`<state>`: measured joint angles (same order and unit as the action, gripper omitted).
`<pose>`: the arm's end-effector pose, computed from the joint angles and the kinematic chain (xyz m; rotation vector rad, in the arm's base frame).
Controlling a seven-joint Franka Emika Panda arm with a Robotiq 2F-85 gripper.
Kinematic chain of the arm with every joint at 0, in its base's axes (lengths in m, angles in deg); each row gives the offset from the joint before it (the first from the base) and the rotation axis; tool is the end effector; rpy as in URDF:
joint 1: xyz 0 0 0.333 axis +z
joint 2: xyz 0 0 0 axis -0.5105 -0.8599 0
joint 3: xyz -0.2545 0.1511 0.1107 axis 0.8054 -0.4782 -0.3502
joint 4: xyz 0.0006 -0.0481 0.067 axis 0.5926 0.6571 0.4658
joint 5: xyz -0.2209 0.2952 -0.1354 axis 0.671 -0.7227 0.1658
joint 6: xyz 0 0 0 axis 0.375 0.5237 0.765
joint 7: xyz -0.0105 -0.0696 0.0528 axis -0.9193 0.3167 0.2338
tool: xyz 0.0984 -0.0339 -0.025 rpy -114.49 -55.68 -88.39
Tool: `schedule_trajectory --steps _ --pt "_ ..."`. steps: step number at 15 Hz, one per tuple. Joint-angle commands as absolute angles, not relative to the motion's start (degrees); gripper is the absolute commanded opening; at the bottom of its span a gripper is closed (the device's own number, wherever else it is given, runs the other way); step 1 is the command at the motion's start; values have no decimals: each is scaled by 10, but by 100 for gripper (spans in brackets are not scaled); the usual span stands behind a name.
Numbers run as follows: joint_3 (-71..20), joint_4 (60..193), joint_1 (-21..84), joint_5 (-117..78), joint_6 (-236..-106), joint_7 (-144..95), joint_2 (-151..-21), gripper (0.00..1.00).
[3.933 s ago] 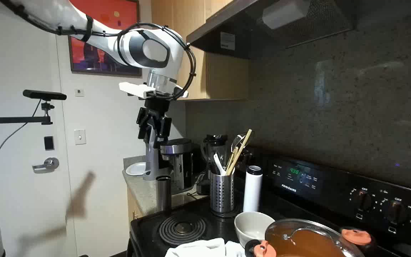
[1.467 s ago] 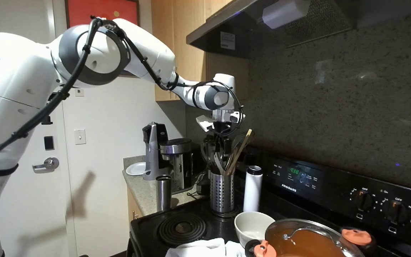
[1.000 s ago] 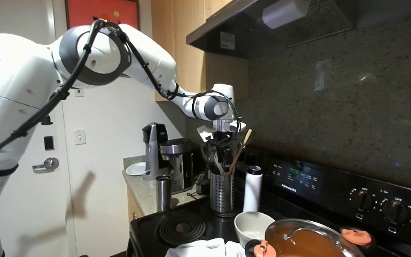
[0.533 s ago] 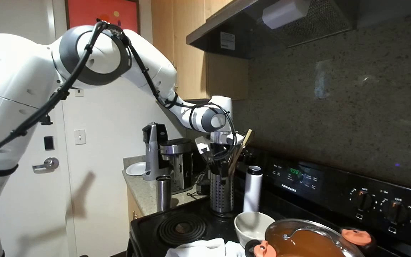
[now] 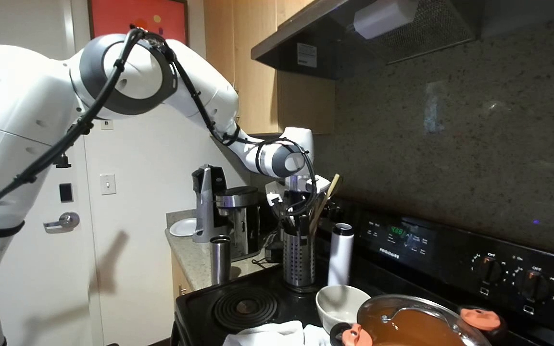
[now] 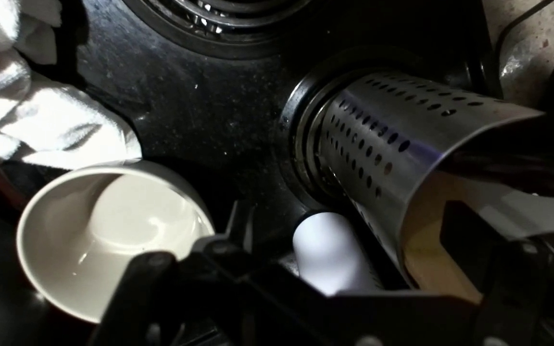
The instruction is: Move the cutlery holder to the left side of the countertop
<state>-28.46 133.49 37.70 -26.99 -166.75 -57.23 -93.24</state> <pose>0.6670 0.0692 0.3536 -2.9099 0.8894 -0.1560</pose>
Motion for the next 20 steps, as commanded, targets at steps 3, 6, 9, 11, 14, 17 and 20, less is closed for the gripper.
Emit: schedule_trajectory --steps 3,6,9,11,14,17,20 --pt "-278 1340 397 -253 -1675 -606 -945 100" --pt "-275 1333 404 -242 -1677 -623 -961 100" --pt "-270 1320 411 -224 -1678 -644 -971 100" --pt "-269 1313 412 -213 -1674 -655 -973 100" --pt "-269 1311 414 -210 -1675 -655 -973 66" --pt "-270 1314 416 -212 -1676 -656 -972 42" --pt "-272 1320 418 -215 -1680 -658 -968 18"
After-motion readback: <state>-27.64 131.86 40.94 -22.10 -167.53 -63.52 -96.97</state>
